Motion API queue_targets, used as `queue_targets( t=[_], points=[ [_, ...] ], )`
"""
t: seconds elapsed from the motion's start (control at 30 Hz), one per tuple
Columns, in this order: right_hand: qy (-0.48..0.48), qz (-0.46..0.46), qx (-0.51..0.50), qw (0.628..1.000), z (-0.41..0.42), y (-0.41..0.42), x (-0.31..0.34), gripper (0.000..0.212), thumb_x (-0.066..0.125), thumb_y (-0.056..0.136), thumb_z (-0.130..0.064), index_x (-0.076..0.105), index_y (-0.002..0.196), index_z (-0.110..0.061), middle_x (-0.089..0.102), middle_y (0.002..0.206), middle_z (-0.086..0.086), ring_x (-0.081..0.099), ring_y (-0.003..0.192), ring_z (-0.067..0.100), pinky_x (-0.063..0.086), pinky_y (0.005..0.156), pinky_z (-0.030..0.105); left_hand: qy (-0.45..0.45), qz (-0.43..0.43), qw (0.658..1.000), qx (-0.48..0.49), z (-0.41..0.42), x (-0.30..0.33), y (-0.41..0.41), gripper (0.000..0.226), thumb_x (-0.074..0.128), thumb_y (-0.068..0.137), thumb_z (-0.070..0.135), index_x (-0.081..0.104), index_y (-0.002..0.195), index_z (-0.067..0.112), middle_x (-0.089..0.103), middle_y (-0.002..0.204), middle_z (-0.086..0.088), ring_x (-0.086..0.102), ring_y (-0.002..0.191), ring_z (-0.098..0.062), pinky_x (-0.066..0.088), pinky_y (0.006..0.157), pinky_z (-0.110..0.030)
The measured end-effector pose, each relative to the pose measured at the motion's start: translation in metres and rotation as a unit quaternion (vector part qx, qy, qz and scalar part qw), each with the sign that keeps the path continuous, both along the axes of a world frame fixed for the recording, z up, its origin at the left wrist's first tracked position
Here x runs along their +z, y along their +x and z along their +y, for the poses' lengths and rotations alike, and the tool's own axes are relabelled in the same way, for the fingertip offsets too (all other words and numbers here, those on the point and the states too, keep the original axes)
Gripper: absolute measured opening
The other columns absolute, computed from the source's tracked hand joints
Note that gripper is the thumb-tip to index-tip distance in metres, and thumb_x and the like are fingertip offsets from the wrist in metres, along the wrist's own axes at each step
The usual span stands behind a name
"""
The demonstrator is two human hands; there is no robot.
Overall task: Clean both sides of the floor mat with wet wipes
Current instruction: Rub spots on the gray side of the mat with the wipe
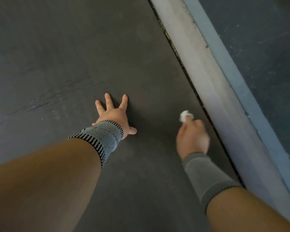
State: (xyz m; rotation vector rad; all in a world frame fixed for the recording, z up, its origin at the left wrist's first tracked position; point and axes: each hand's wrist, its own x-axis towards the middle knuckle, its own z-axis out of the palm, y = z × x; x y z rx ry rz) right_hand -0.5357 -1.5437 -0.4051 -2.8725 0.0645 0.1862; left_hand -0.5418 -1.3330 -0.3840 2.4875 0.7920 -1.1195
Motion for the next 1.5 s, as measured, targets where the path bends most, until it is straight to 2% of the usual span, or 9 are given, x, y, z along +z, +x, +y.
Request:
queue_targets(
  t=[0.13, 0.3, 0.47, 0.7, 0.87, 1.07, 1.23, 1.4, 1.5],
  points=[
    [0.023, 0.009, 0.265, 0.964, 0.028, -0.028, -0.001, 0.03, 0.065, 0.082, -0.009, 0.065, 0.112, -0.011, 0.057, 0.083, 0.011, 0.055, 0.055, 0.031, 0.043, 0.046, 0.033, -0.002, -0.014, 1.0, -0.003, 0.0, 0.0, -0.002, 0.122, 0.079, 0.072, 0.051, -0.018, 0.146, 0.048, -0.031, 0.156, -0.001, -0.022, 0.144, -0.039, 0.026, 0.11, -0.065],
    [0.012, -0.002, -0.006, 1.0, 0.016, 0.013, -0.01, 0.031, 0.044, 0.091, -0.017, 0.06, 0.118, -0.014, 0.057, 0.097, 0.015, 0.048, 0.072, 0.028, 0.028, 0.062, 0.03, 0.001, -0.011, 1.0, -0.006, 0.002, -0.002, -0.003, 0.123, 0.078, 0.071, 0.053, -0.019, 0.145, 0.049, -0.032, 0.155, -0.001, -0.022, 0.144, -0.039, 0.027, 0.109, -0.065],
    [0.048, 0.066, 0.371, 0.925, 0.045, -0.05, 0.001, 0.022, 0.057, 0.09, -0.021, 0.061, 0.112, -0.02, 0.053, 0.082, 0.001, 0.05, 0.065, 0.019, 0.034, 0.051, 0.029, -0.005, -0.019, 1.0, -0.019, 0.003, 0.0, -0.004, 0.119, 0.075, 0.073, 0.056, -0.018, 0.147, 0.047, -0.032, 0.156, -0.002, -0.022, 0.143, -0.04, 0.024, 0.111, -0.065],
    [-0.024, -0.003, -0.073, 0.997, 0.045, 0.107, -0.016, 0.027, 0.045, 0.095, -0.025, 0.062, 0.112, -0.013, 0.061, 0.107, 0.016, 0.061, 0.095, 0.035, 0.039, 0.067, 0.032, 0.007, -0.031, 0.999, -0.043, 0.007, -0.004, -0.01, 0.103, 0.065, 0.083, 0.054, -0.016, 0.147, 0.047, -0.031, 0.156, 0.0, -0.02, 0.144, -0.039, 0.029, 0.111, -0.059],
    [0.016, 0.016, 0.392, 0.92, 0.114, 0.057, -0.011, 0.027, 0.053, 0.088, -0.02, 0.058, 0.114, -0.026, 0.056, 0.098, 0.007, 0.06, 0.08, 0.031, 0.035, 0.059, 0.033, 0.008, -0.042, 0.998, -0.04, 0.007, -0.003, -0.011, 0.105, 0.066, 0.081, 0.056, -0.014, 0.148, 0.048, -0.028, 0.157, 0.001, -0.018, 0.145, -0.037, 0.028, 0.111, -0.056],
    [-0.104, -0.037, -0.017, 0.994, 0.067, 0.138, -0.02, 0.026, 0.045, 0.094, -0.022, 0.062, 0.108, -0.009, 0.06, 0.105, 0.019, 0.061, 0.094, 0.037, 0.044, 0.068, 0.036, 0.023, -0.04, 0.998, -0.045, 0.009, -0.006, -0.012, 0.105, 0.065, 0.079, 0.06, -0.015, 0.146, 0.05, -0.028, 0.157, 0.003, -0.016, 0.146, -0.037, 0.037, 0.104, -0.057],
    [-0.015, 0.017, 0.353, 0.935, 0.125, 0.075, -0.01, 0.03, 0.046, 0.092, -0.021, 0.055, 0.12, -0.025, 0.055, 0.103, 0.008, 0.06, 0.089, 0.032, 0.035, 0.065, 0.034, 0.014, -0.044, 0.997, -0.055, 0.022, 0.002, -0.011, 0.111, 0.069, 0.077, 0.06, -0.011, 0.151, 0.038, -0.016, 0.161, 0.008, -0.006, 0.148, -0.031, 0.032, 0.111, -0.054],
    [-0.099, 0.001, 0.008, 0.995, 0.09, 0.135, -0.014, 0.028, 0.049, 0.092, -0.016, 0.057, 0.119, -0.013, 0.057, 0.113, 0.013, 0.061, 0.099, 0.032, 0.041, 0.068, 0.032, 0.108, -0.039, 0.993, -0.006, 0.082, 0.002, -0.009, 0.114, 0.067, 0.076, 0.065, -0.008, 0.154, 0.027, -0.014, 0.161, 0.003, -0.008, 0.148, -0.029, 0.022, 0.115, -0.057],
    [0.017, 0.006, 0.097, 0.995, 0.134, 0.089, -0.016, 0.024, 0.045, 0.093, -0.018, 0.058, 0.114, -0.02, 0.056, 0.108, 0.013, 0.061, 0.091, 0.034, 0.035, 0.067, 0.032, 0.066, -0.022, 0.998, 0.007, 0.091, -0.01, -0.015, 0.113, 0.063, 0.076, 0.07, -0.009, 0.154, 0.029, -0.015, 0.161, 0.005, -0.007, 0.148, -0.03, 0.019, 0.118, -0.05]
  ],
)
